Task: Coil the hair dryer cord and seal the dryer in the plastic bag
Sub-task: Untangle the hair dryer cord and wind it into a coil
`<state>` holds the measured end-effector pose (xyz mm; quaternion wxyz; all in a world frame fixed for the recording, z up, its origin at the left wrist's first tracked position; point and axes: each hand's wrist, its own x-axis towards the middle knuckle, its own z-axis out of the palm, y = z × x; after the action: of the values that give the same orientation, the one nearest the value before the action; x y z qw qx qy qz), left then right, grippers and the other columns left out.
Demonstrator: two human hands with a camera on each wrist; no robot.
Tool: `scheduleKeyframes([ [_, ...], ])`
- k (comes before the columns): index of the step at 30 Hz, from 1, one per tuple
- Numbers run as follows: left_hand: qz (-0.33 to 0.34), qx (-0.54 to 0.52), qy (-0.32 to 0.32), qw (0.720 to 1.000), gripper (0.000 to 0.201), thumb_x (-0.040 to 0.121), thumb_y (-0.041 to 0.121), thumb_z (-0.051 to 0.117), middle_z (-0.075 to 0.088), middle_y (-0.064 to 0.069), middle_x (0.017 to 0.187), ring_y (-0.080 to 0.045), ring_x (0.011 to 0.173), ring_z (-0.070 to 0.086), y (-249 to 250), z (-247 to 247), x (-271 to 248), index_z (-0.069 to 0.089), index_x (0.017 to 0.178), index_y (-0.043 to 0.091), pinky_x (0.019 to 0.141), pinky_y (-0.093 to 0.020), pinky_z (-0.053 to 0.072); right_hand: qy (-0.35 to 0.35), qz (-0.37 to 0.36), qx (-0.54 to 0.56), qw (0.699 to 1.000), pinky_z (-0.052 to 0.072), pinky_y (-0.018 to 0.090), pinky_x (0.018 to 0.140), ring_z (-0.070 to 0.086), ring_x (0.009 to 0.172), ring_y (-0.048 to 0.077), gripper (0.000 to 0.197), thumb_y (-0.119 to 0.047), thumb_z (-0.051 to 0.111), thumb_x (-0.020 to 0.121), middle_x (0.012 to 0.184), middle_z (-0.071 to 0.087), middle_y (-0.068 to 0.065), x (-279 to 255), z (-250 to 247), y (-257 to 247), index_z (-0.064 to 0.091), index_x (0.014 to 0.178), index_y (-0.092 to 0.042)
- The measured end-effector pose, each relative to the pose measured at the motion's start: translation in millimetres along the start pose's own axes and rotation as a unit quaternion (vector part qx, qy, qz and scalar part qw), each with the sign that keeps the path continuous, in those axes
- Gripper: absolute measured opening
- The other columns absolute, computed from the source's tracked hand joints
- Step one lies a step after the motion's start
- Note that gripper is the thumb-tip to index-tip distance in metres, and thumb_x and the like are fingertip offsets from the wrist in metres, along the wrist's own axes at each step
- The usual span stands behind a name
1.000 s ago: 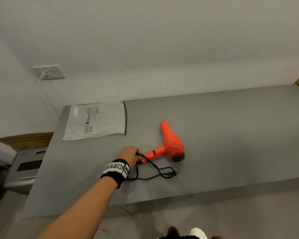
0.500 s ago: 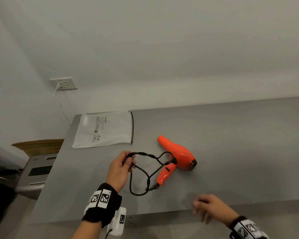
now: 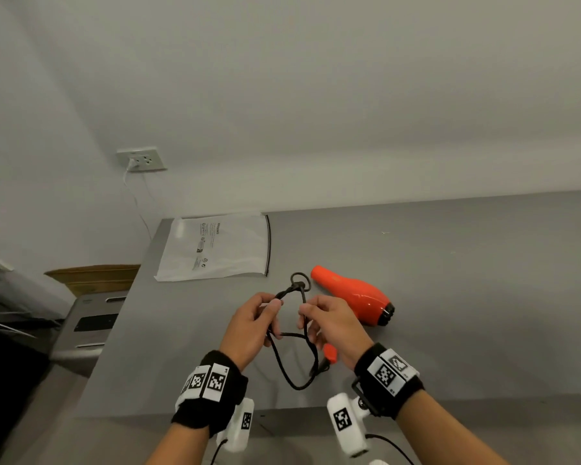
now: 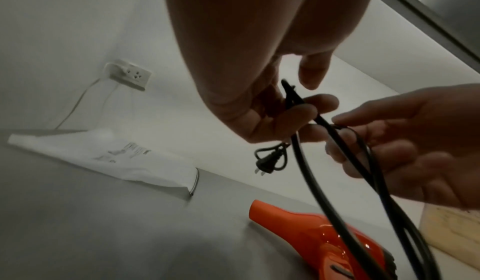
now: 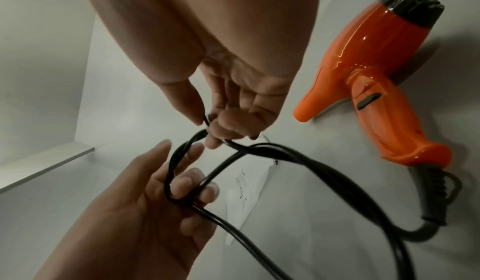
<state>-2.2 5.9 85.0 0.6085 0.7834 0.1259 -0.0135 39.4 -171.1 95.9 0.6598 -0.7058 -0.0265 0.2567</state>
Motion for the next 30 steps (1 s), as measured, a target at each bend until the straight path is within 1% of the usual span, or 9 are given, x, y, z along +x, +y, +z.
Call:
scheduleKeyframes([
  [2,0.024,0.066,-0.014,0.997,0.023,0.103,0.035,0.052,0.062,-0.002,0.054,-0.017,0.055,0.062,-0.6,3.4,2.8,0.069,0.097,0.022,0.055,-0.028,0.051,-0.005,-0.001,-0.01,1.0,0.036,0.026,0.041,0.048,0.046,0.014,0.021,-0.02,0.056,0.101,0.072,0.065,0.008,-2.1,3.2,-2.4,0.063,0.107,-0.001],
  [5,0.027,0.088,0.005,0.996,0.03,0.105,0.031,0.048,0.058,-0.002,0.049,-0.017,0.045,0.061,-1.6,7.9,8.4,0.068,0.089,0.016,0.054,-0.029,0.056,-0.023,-0.025,-0.035,0.999,0.032,0.024,0.039,0.04,0.041,0.011,0.022,-0.024,0.055,0.102,0.063,0.059,0.009,-6.9,3.1,-6.7,0.066,0.107,-0.006],
  [8,-0.009,0.083,0.036,0.996,0.035,0.107,0.029,0.042,0.054,-0.002,0.049,-0.019,0.038,0.057,-4.9,7.6,15.9,0.064,0.088,0.01,0.045,-0.026,0.049,-0.041,-0.072,-0.081,0.993,0.033,0.02,0.038,0.039,0.036,0.009,0.02,-0.021,0.055,0.101,0.06,0.056,0.012,-15.4,-6.2,-13.2,0.067,0.098,-0.005],
  [10,-0.039,0.063,0.063,0.995,0.034,0.106,0.026,0.041,0.051,-0.004,0.053,-0.019,0.035,0.051,-11.0,3.7,22.8,0.063,0.087,0.009,0.039,-0.026,0.044,-0.054,-0.108,-0.083,0.989,0.036,0.02,0.04,0.042,0.039,0.014,0.02,-0.017,0.054,0.102,0.058,0.056,0.011,-22.4,-18.3,-15.6,0.066,0.095,-0.004],
  [14,-0.081,0.01,0.106,0.991,0.034,0.107,0.024,0.04,0.048,-0.003,0.058,-0.015,0.033,0.042,-20.1,-11.0,33.0,0.06,0.083,0.01,0.039,-0.026,0.039,0.049,-0.147,-0.04,0.987,0.034,0.023,0.04,0.039,0.043,0.016,0.022,-0.012,0.051,0.103,0.051,0.051,0.001,-25.0,-55.9,-8.3,0.066,0.089,-0.005],
  [18,-0.094,-0.05,0.107,0.989,0.033,0.107,0.023,0.039,0.047,-0.001,0.058,-0.012,0.035,0.038,-19.9,-12.5,35.1,0.059,0.086,0.008,0.039,-0.025,0.036,0.135,-0.106,0.022,0.985,0.031,0.027,0.041,0.036,0.044,0.019,0.024,-0.011,0.05,0.103,0.054,0.051,0.007,-20.3,-90.2,4.9,0.065,0.088,-0.001],
  [22,-0.095,-0.109,0.082,0.986,0.031,0.107,0.023,0.039,0.044,0.001,0.056,-0.01,0.04,0.033,-13.4,1.2,34.0,0.058,0.087,0.008,0.038,-0.023,0.031,0.186,-0.034,0.078,0.979,0.035,0.028,0.043,0.039,0.042,0.021,0.019,-0.009,0.051,0.102,0.063,0.058,0.017,-10.4,-100.6,28.6,0.063,0.089,-0.002],
  [27,-0.104,-0.143,0.034,0.984,0.028,0.108,0.022,0.039,0.045,-0.001,0.059,-0.013,0.04,0.033,-7.7,13.5,29.2,0.057,0.092,0.007,0.04,-0.024,0.031,0.212,0.031,0.151,0.965,0.045,0.028,0.041,0.047,0.038,0.018,0.009,-0.008,0.054,0.1,0.069,0.064,0.016,6.4,-103.7,53.0,0.06,0.095,-0.004],
  [30,-0.119,-0.163,0.016,0.979,0.025,0.108,0.022,0.04,0.047,-0.001,0.061,-0.014,0.041,0.037,-3.3,15.0,25.6,0.057,0.096,0.008,0.042,-0.024,0.034,0.198,0.046,0.131,0.97,0.049,0.029,0.044,0.052,0.043,0.019,0.013,-0.009,0.051,0.101,0.073,0.067,0.016,6.8,-101.1,56.6,0.061,0.094,-0.008],
])
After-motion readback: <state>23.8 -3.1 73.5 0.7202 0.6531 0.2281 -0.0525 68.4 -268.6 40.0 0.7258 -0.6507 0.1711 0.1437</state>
